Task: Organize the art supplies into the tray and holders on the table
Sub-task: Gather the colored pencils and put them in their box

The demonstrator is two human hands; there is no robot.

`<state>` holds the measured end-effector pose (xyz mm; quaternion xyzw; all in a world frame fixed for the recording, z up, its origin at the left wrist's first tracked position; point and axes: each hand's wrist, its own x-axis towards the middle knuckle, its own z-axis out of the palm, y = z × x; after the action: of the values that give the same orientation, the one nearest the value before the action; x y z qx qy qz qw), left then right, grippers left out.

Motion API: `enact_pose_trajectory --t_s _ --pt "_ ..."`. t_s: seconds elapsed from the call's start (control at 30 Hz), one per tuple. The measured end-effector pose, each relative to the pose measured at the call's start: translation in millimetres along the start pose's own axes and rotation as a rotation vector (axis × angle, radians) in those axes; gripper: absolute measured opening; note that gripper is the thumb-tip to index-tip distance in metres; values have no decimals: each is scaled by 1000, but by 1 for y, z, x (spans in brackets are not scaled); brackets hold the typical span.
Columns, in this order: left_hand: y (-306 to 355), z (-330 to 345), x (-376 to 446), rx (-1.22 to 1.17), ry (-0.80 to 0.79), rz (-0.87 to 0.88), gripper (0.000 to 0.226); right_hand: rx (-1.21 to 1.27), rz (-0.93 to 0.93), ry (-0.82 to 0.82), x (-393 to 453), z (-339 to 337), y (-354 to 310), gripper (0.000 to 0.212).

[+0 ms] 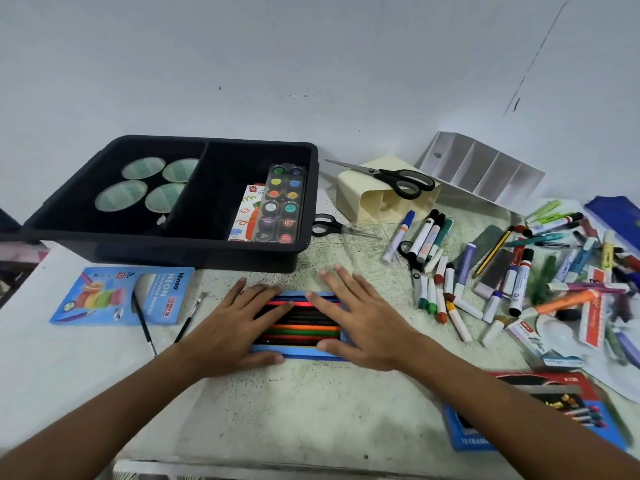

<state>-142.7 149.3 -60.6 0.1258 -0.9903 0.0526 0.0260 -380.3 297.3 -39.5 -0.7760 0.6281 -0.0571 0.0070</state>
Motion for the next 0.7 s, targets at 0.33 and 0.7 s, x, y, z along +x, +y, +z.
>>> enact_pose_trajectory --t_s 0.33,0.7 --pt "-3 -8 -22 -14 -2 6 76 150 -26 -84 5 -4 14 86" --pt "13 -14 -36 -109 -52 -73 85 329 -168 -205 22 15 -20 82"
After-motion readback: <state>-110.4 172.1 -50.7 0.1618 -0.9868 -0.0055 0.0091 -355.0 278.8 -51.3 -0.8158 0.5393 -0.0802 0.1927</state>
